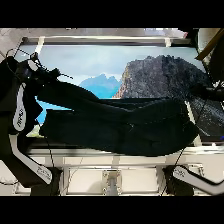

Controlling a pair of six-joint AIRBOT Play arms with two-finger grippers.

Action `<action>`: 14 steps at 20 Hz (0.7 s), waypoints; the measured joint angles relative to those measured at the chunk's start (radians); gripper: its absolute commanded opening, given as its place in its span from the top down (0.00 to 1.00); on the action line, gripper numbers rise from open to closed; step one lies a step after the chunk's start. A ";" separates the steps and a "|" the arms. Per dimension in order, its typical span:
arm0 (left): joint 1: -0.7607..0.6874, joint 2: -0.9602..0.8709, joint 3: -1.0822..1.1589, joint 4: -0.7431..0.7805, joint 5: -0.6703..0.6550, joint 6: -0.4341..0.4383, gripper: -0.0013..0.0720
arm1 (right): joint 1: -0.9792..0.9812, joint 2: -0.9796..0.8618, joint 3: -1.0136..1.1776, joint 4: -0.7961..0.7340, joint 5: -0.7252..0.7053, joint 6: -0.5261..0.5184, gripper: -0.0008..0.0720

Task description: Fold the clothes and pants, and hang the long-sleeved shirts on hangers.

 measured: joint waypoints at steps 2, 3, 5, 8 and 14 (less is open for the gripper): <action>0.000 -0.005 0.000 -0.014 -0.007 0.018 0.95 | -0.013 -0.139 0.072 -0.007 0.055 0.011 0.26; 0.000 -0.008 0.000 -0.019 -0.019 0.025 0.95 | -0.018 -0.201 0.108 -0.008 0.085 0.015 0.26; -0.001 -0.009 0.000 -0.027 -0.040 0.034 0.95 | -0.023 -0.298 0.164 -0.009 0.130 0.021 0.26; -0.001 -0.011 0.000 -0.032 -0.073 0.038 0.95 | -0.026 -0.385 0.209 -0.010 0.141 0.024 0.27; -0.001 -0.012 0.000 -0.050 -0.097 0.041 0.95 | -0.028 -0.452 0.233 0.037 0.187 -0.041 0.66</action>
